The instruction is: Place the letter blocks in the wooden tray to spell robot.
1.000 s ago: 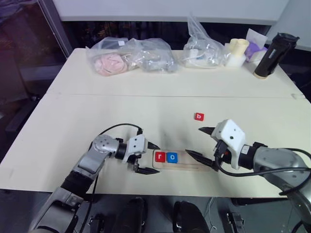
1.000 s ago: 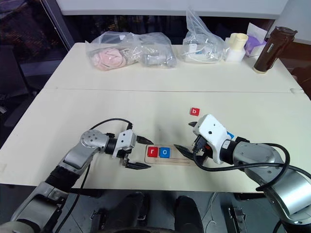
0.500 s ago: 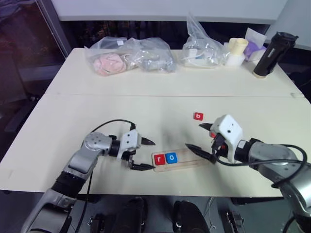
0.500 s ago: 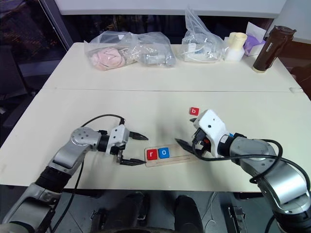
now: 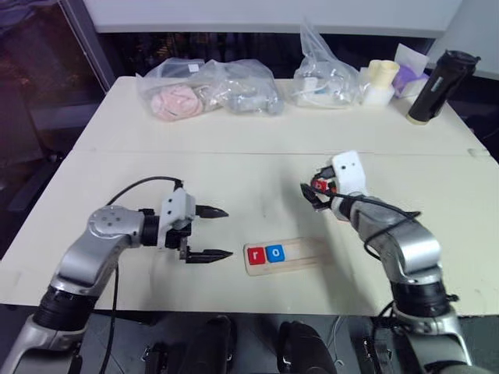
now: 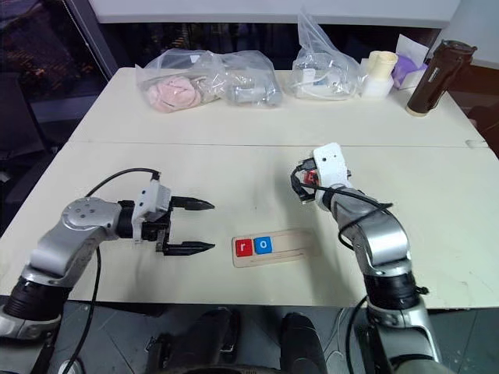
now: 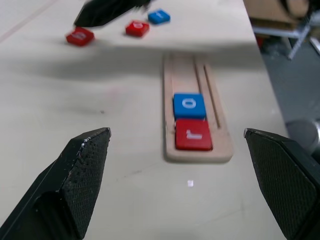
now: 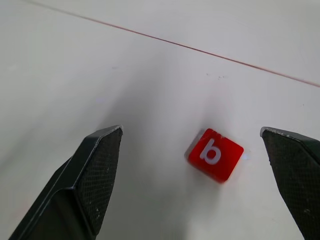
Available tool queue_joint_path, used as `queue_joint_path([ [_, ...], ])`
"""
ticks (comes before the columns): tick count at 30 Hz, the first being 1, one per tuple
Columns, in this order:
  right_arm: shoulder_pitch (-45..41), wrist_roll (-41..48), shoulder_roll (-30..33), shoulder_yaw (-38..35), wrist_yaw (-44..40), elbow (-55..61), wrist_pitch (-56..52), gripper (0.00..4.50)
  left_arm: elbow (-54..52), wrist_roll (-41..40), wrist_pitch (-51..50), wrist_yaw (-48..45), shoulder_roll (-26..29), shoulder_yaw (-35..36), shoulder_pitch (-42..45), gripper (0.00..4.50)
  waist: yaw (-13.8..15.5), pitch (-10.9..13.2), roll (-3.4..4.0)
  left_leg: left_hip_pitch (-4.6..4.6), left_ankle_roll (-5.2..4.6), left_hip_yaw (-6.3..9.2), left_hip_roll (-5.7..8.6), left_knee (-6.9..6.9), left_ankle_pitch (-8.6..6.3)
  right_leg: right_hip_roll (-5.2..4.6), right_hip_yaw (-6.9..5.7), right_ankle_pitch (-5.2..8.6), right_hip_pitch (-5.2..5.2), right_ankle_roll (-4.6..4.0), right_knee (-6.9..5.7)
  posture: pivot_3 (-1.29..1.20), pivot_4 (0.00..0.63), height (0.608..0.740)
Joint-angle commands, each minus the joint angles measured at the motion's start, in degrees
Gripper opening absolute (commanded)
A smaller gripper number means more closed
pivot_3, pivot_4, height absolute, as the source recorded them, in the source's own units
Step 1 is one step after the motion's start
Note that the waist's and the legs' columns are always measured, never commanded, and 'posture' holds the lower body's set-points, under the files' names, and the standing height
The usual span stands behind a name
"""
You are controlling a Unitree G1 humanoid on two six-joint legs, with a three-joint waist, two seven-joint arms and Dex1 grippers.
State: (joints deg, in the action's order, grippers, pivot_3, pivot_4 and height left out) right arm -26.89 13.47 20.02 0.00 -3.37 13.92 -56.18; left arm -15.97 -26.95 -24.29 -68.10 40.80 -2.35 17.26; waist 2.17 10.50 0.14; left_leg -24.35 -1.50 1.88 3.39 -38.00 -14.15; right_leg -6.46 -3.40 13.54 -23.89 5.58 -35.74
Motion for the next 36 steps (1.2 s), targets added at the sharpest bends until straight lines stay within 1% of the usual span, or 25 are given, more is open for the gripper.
queue_joint_path([
  [1, -1.64, -2.63, -2.55, -1.53, 3.54, -2.42, 0.29, 4.50, -4.44, -4.52, -3.97, 2.12, 1.29, 4.00, 0.21, 4.46, -0.07, 0.00, 0.00, 0.00, 0.00, -0.06, 0.02, 0.00, 0.00, 0.00, 0.06, 0.00, -0.05, 0.00, -0.09, 0.00, 0.150, 0.740],
  [4, -2.12, -3.81, -5.12, -2.30, 5.53, -4.78, 0.18, 4.50, -6.03, -6.28, -6.00, 3.23, 2.18, 5.37, 0.57, 4.46, -0.40, 0.00, 0.00, 0.00, 0.00, -0.24, 0.03, 0.00, 0.01, 0.01, 0.18, -0.01, -0.28, 0.03, -0.40, 0.00, 0.150, 0.740],
  [10, -3.70, -3.26, -10.18, -4.79, 6.41, -10.72, 1.38, 4.50, -7.84, -8.40, -7.69, 4.52, 3.05, 6.02, 1.79, 4.46, -2.02, 0.00, 0.00, 0.03, 0.09, -0.25, -0.02, 0.00, 0.10, 0.12, 0.23, -0.03, -0.31, 0.02, -0.49, 0.00, 0.150, 0.740],
  [13, -4.83, -3.97, -10.99, -4.79, 5.89, -12.91, 2.39, 4.50, -7.44, -7.93, -7.16, 5.09, 3.12, 5.45, 2.04, 4.46, -2.95, 0.00, 0.00, 0.18, 0.12, -0.32, -0.13, 0.00, 0.13, 0.28, 0.31, -0.09, -0.23, -0.08, -0.49, 0.00, 0.150, 0.740],
  [18, -7.00, -3.62, -13.84, -5.78, 6.75, -15.21, 1.83, 4.50, -6.95, -7.74, -6.84, 5.54, 2.79, 4.72, 2.46, 4.46, -3.11, 0.00, 0.00, 0.28, 0.12, -0.31, -0.37, 0.00, 0.13, 0.57, 0.38, -0.16, -0.21, -0.20, -0.51, 0.00, 0.150, 0.740],
  [23, -8.40, -4.72, -14.91, -4.53, 6.68, -16.54, 2.43, 4.50, -5.96, -7.01, -5.94, 5.79, 2.21, 3.90, 2.95, 4.46, -3.15, 0.00, 0.00, 0.33, 0.17, -0.31, -0.42, 0.00, 0.16, 0.61, 0.41, -0.20, -0.23, -0.27, -0.57, 0.00, 0.150, 0.740],
  [30, -9.23, -8.62, -14.59, -1.17, 6.85, -20.48, 5.38, 4.50, -5.14, -6.43, -5.24, 6.27, 1.67, 3.32, 3.51, 4.46, -3.19, 0.00, 0.01, 0.33, 0.21, -0.34, -0.42, 0.00, 0.18, 0.62, 0.46, -0.20, -0.23, -0.28, -0.56, 0.00, 0.150, 0.740],
  [36, -9.43, -9.43, -15.57, -2.07, 7.75, -23.63, 7.23, 4.50, -5.10, -5.68, -4.77, 6.78, 1.19, 3.00, 3.42, 4.46, -3.24, 0.00, 0.00, 0.39, 0.25, -0.34, -0.43, 0.00, 0.20, 0.63, 0.48, -0.22, -0.21, -0.34, -0.56, 0.00, 0.150, 0.740],
])
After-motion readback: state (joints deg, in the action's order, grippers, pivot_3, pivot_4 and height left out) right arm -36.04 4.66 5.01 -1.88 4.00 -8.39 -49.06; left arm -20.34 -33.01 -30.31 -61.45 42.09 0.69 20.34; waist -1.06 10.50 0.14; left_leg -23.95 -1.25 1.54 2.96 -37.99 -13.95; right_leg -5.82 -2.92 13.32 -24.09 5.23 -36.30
